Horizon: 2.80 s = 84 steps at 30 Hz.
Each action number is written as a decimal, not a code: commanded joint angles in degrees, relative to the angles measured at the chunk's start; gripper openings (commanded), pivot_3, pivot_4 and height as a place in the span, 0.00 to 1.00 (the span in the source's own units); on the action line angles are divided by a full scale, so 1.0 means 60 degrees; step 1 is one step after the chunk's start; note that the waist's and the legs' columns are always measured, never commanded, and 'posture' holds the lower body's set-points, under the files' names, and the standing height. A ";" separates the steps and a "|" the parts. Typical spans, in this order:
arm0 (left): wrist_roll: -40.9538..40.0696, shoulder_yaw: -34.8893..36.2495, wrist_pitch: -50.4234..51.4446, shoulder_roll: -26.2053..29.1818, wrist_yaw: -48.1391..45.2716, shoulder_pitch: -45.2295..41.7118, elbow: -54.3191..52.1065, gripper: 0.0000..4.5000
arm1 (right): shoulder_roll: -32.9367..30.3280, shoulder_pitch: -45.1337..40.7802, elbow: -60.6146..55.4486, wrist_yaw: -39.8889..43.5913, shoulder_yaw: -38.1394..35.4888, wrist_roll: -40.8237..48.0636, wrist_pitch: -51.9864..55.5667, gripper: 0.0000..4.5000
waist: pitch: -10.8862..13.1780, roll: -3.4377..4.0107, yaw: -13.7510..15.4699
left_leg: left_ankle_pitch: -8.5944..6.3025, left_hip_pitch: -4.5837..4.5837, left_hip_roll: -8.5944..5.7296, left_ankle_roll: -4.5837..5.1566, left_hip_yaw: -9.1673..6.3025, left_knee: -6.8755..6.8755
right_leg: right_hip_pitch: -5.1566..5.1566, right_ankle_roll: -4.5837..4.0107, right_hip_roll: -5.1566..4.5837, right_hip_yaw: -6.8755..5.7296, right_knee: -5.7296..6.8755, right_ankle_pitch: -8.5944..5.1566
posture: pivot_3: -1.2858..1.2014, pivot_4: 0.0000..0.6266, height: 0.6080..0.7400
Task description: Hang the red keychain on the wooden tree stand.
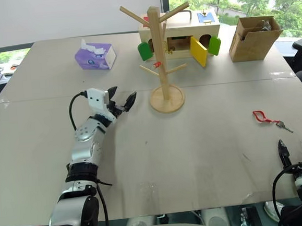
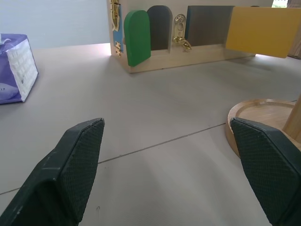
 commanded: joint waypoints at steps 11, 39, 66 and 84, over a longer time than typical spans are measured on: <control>-0.0119 0.0141 -0.0118 0.0284 0.0194 0.0094 -0.0419 0.98 | -0.0169 -0.0180 -0.0095 0.0078 -0.0187 0.0041 -0.0107 0.83 | 0.0000 0.0000 0.0003 | 0.0000 0.0001 0.0000 0.0000 0.0001 0.0002 | 0.0002 0.0000 -0.0001 0.0001 0.0001 0.0000 | 0.52 0.24 1.00; -0.2508 -0.2514 0.1143 0.0664 -0.4695 0.2907 -0.6118 0.98 | -0.3584 -0.1232 0.0223 0.3427 -0.0056 0.1083 0.2252 0.83 | -0.0033 0.0056 -0.0012 | 0.0000 0.0017 -0.0001 0.0001 0.0015 0.0006 | 0.0006 -0.0002 0.0012 0.0025 0.0003 0.0001 | 0.52 0.24 1.00; -0.2572 -0.3052 0.0514 0.1030 -0.5927 0.3934 -0.6611 0.98 | -0.5781 -0.7380 0.8374 0.7850 0.2962 -0.2022 0.0027 0.83 | -0.0038 0.0071 -0.0009 | 0.0025 0.0020 -0.0008 -0.0040 0.0031 0.0016 | 0.0007 0.0000 0.0024 0.0053 0.0000 0.0003 | 0.52 0.24 1.00; -0.2728 -0.2836 0.0911 0.1141 -0.5276 0.3884 -0.6946 1.00 | -0.5574 -0.7576 0.7949 0.7872 0.2811 -0.1825 -0.0034 0.01 | -0.0038 0.0071 -0.0023 | 0.0025 0.0021 -0.0005 -0.0040 0.0033 0.0018 | 0.0007 -0.0001 0.0024 0.0056 0.0001 0.0003 | 0.52 0.24 1.00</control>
